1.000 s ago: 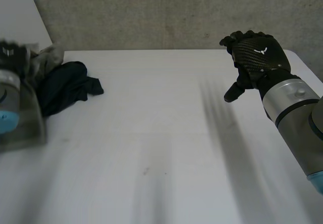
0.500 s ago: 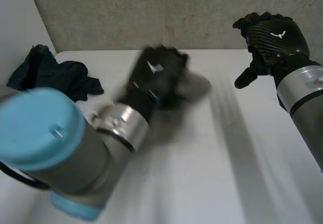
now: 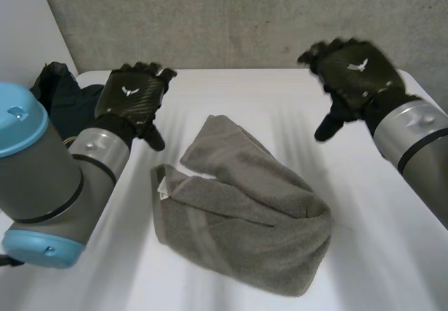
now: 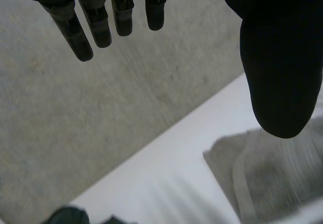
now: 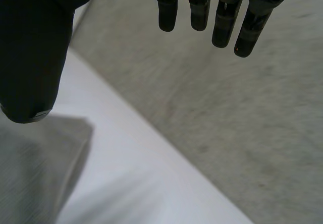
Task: Fold the laundry.
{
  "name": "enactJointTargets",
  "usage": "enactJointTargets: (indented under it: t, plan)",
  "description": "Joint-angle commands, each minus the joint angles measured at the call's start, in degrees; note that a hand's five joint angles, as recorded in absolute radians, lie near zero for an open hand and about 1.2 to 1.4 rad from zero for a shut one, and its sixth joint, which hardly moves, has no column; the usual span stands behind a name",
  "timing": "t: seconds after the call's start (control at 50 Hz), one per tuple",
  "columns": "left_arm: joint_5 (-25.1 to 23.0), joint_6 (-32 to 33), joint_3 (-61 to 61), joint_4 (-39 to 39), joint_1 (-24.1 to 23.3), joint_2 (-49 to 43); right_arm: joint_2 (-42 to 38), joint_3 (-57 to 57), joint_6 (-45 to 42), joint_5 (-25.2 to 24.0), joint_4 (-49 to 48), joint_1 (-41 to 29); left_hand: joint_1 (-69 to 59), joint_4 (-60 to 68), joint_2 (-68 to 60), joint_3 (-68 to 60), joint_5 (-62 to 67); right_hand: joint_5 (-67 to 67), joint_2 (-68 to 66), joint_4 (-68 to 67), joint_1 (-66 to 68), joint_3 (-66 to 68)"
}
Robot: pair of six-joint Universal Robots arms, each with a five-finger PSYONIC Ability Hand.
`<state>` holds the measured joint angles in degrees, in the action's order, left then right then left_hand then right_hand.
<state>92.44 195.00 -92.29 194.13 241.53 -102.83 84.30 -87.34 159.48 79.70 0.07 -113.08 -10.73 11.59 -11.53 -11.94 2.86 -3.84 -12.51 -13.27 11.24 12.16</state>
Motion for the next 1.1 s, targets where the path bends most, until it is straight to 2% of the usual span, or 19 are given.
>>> enactJointTargets:
  t: [0.02, 0.16, 0.38, 0.44, 0.56, 0.68, 0.7, 0.76, 0.78, 0.8, 0.82, 0.84, 0.9, 0.96, 1.1]
  plan:
    - [-2.7, -0.1, -2.3, -5.2, 1.3, 0.0, -4.2, 0.9, -12.0, -3.6, 10.4, -0.1, -1.0, 0.1, -0.2, 0.2, -1.1, 3.8, 2.5, 3.3, -1.2, -2.2]
    - [-5.6, -0.2, -1.2, -6.7, 1.5, -5.1, -7.2, -1.9, -16.3, -3.8, 10.2, 0.0, -5.7, 4.8, -4.9, -4.5, 3.6, 3.8, 2.5, 3.3, -1.2, -2.2]
    - [-5.4, -0.6, 4.8, -7.9, -1.6, -16.9, -10.7, -7.0, -17.0, -4.6, 3.7, 0.2, -18.0, 17.1, -17.2, -16.8, 15.9, 3.8, 2.5, 3.3, -1.2, -2.2]
    - [-5.0, -0.7, 6.6, -9.6, -1.9, -19.3, -12.3, -8.7, -20.2, -4.6, 0.5, 0.5, -18.0, 17.1, -17.2, -16.8, 15.9, 3.8, 2.5, 3.3, -1.2, -2.2]
    - [-4.7, -2.1, 10.3, -12.8, -3.0, -22.8, -15.2, -9.4, -25.3, -4.3, 0.1, 0.7, -21.4, 20.5, -20.5, -20.1, 19.2, 3.8, 2.5, 3.3, -1.2, -2.2]
    - [-4.6, -4.1, 13.0, -14.0, -4.9, -25.5, -16.9, -9.4, -26.8, -4.0, 0.4, 0.8, -41.7, 40.8, -40.9, -40.5, 39.6, 3.8, 2.5, 3.3, -1.2, -2.2]
    - [-4.5, -4.2, 13.3, -14.3, -5.0, -25.9, -17.0, -9.4, -26.8, -4.2, 0.5, 0.8, -44.4, 43.5, -43.6, -43.2, 42.2, -3.6, -4.9, -4.1, 6.2, 5.2]
    - [-4.1, -4.1, 14.9, -15.7, -5.5, -27.4, -17.0, -9.3, -26.8, -4.0, 0.5, 0.8, -61.8, 61.0, -61.0, -60.6, 59.7, -14.7, -16.0, -15.3, 17.3, 16.4]
    - [-3.2, -4.0, 15.6, -16.1, -5.8, -27.7, -17.0, -9.1, -26.8, -3.9, 0.5, 0.8, -69.2, 68.3, -68.4, -68.0, 67.1, -28.6, -29.9, -29.1, 31.2, 30.2]
    - [-2.4, -4.0, 15.9, -16.1, -5.9, -27.7, -16.9, -8.9, -26.8, -3.8, 0.5, 0.8, -69.3, 68.4, -68.5, -68.1, 67.1, -37.5, -38.9, -38.1, 40.1, 39.2]
    - [-1.2, -3.9, 16.3, -16.1, -5.9, -27.7, -16.8, -8.5, -26.8, -3.8, 0.5, 0.8, -69.3, 68.4, -68.5, -68.1, 67.1, -57.8, -59.1, -58.3, 60.4, 59.4]
    - [1.4, -3.8, 17.1, -15.9, -5.9, -27.5, -16.5, -8.4, -26.6, -3.9, 0.5, 0.8, -69.3, 68.4, -68.5, -68.1, 67.1, -66.1, -67.4, -66.6, 68.7, 67.8]
    - [7.2, -3.5, 19.7, -14.7, -6.0, -26.6, -16.2, -7.8, -26.6, -4.0, 1.0, 0.8, -69.3, 68.4, -68.5, -68.1, 67.1, -66.2, -67.5, -66.7, 68.8, 67.8]
    - [9.9, -3.0, 22.1, -12.3, -5.9, -24.9, -16.1, -6.9, -26.4, -4.0, 1.9, 0.7, -69.3, 68.4, -68.5, -68.1, 67.1, -66.2, -67.5, -66.7, 68.8, 67.8]
    - [10.0, 1.9, 25.4, -1.8, -5.0, -15.8, -14.1, -5.8, -23.6, -4.3, 6.9, 0.7, -69.3, 68.4, -68.5, -68.1, 67.1, -66.2, -67.5, -66.7, 68.8, 67.8]
